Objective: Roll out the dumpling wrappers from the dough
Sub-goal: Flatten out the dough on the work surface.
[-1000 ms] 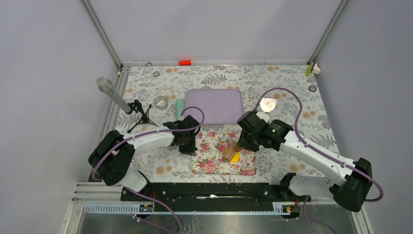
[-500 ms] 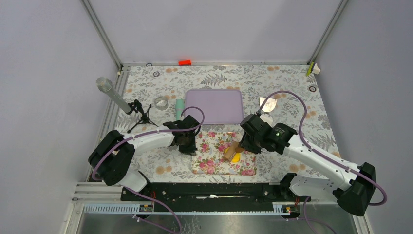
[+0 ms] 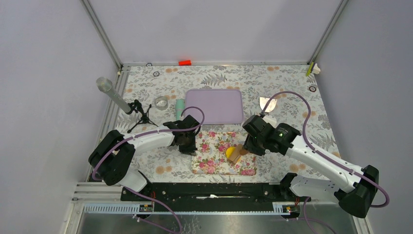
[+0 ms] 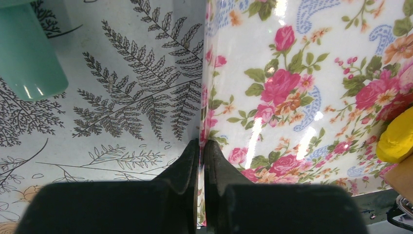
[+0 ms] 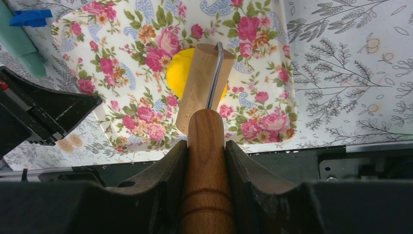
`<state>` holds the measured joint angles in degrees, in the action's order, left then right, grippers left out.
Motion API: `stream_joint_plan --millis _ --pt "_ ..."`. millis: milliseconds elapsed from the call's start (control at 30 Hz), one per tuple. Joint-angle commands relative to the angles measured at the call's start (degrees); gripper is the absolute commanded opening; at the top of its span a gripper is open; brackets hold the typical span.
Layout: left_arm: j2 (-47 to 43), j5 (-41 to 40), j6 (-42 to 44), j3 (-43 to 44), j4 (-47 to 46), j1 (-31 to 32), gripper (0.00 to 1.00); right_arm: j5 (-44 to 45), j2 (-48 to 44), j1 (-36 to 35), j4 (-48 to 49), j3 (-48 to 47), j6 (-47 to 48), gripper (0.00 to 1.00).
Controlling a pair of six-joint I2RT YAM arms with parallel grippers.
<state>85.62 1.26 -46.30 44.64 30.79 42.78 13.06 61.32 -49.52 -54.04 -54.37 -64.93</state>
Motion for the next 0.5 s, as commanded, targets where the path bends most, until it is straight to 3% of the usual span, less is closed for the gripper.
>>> stream_joint_plan --millis 0,467 --pt "1.47 -4.95 0.78 0.65 1.9 -0.42 0.0 3.82 0.86 -0.49 -11.56 -0.28 1.92 0.0" --pt "0.99 -5.38 1.37 1.27 2.5 -0.43 0.0 3.66 4.35 -0.45 -6.83 -2.44 4.44 0.0"
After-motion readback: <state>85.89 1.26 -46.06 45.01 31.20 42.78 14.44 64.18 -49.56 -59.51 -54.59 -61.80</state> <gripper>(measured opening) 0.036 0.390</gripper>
